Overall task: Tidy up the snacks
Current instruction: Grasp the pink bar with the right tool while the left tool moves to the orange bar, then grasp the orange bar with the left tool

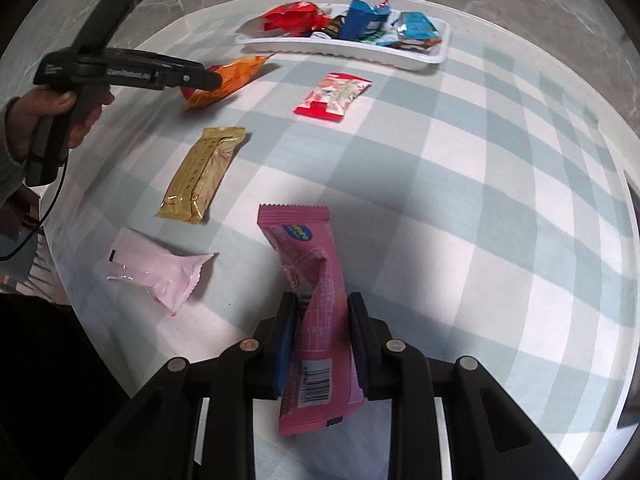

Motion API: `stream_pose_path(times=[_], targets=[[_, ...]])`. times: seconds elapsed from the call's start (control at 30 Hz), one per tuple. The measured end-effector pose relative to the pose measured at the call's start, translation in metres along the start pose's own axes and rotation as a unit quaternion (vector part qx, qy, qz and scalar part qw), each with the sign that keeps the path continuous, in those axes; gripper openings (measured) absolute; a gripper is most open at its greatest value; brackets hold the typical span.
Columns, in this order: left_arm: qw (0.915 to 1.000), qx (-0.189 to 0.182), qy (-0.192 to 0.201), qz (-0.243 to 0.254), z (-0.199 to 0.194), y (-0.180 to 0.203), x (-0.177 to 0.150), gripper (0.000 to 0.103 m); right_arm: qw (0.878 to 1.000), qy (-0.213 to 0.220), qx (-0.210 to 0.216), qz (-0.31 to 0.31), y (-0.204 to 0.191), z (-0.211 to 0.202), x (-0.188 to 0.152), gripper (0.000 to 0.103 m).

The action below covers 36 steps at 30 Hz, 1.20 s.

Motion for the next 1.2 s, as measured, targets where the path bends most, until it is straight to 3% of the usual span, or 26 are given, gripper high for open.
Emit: stream_pose_path(times=[0.3,0.57,0.93,1.2], targets=[[0.9986,0.008,-0.035,0.038,0.040,0.013,0.014,0.062,1.000,0.002,0.002,0.016,0.001,0.000,0.000,0.028],[0.9983,0.000,-0.026,0.053,0.047,0.024,0.021,0.062,1.000,0.002,0.002,0.019,0.002,0.001,0.003,0.028],[0.9989,0.009,-0.028,0.038,0.053,0.019,0.025,0.083,1.000,0.004,0.000,0.017,0.001,0.001,0.003,0.030],[0.9990,0.007,-0.021,0.039,0.053,0.016,0.023,0.085,1.000,0.005,0.007,0.021,0.004,0.001,0.005,0.030]])
Point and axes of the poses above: each gripper's, at about its wrist camera, not at the fingertips, and z roughly the way its jaws point, y to its right, x to its top, the point moved 3 cm from there along z, roughly the way its jaws point, and after that the axes turned 1 degree about x, right-handed, at the moved point
